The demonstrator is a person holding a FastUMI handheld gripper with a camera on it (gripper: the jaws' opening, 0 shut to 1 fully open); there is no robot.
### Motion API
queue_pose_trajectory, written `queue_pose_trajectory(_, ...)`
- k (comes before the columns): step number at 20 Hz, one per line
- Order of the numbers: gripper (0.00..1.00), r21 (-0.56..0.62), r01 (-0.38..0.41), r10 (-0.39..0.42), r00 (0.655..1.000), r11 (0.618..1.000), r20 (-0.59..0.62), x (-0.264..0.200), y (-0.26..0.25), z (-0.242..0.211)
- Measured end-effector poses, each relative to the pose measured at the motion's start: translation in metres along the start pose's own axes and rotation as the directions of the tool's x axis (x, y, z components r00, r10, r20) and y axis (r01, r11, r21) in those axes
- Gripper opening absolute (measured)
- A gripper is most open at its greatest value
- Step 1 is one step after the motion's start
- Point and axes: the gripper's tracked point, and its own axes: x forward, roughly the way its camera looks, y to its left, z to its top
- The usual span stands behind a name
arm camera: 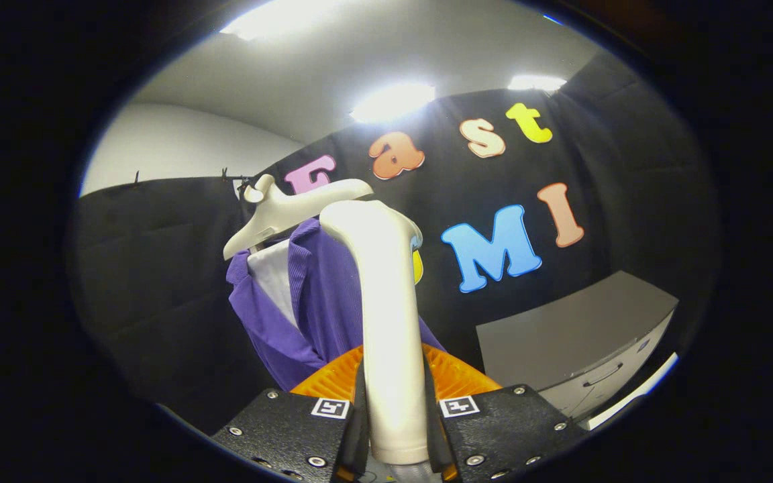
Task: Iron the clothes twice with a garment steamer, once on the left side and once on the right side.
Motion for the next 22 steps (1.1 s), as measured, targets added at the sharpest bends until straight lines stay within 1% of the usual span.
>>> queue_pose_trajectory(3,0.34,-0.115,0.026,-0.019,0.998,0.993,0.056,0.007,0.014,0.002)
queue_pose_trajectory(7,0.34,-0.176,0.072,-0.052,0.992,0.982,0.111,0.018,0.025,0.002)
queue_pose_trajectory(11,0.34,-0.184,0.107,-0.08,0.986,0.977,0.147,0.032,0.034,-0.005)
queue_pose_trajectory(15,0.34,-0.169,0.11,-0.088,0.987,0.98,0.132,0.05,0.042,-0.027)
queue_pose_trajectory(18,0.35,-0.184,0.151,-0.13,0.984,0.971,0.12,0.057,0.039,-0.044)
queue_pose_trajectory(22,0.35,-0.198,0.2,-0.177,0.976,0.96,0.127,0.061,0.036,-0.054)
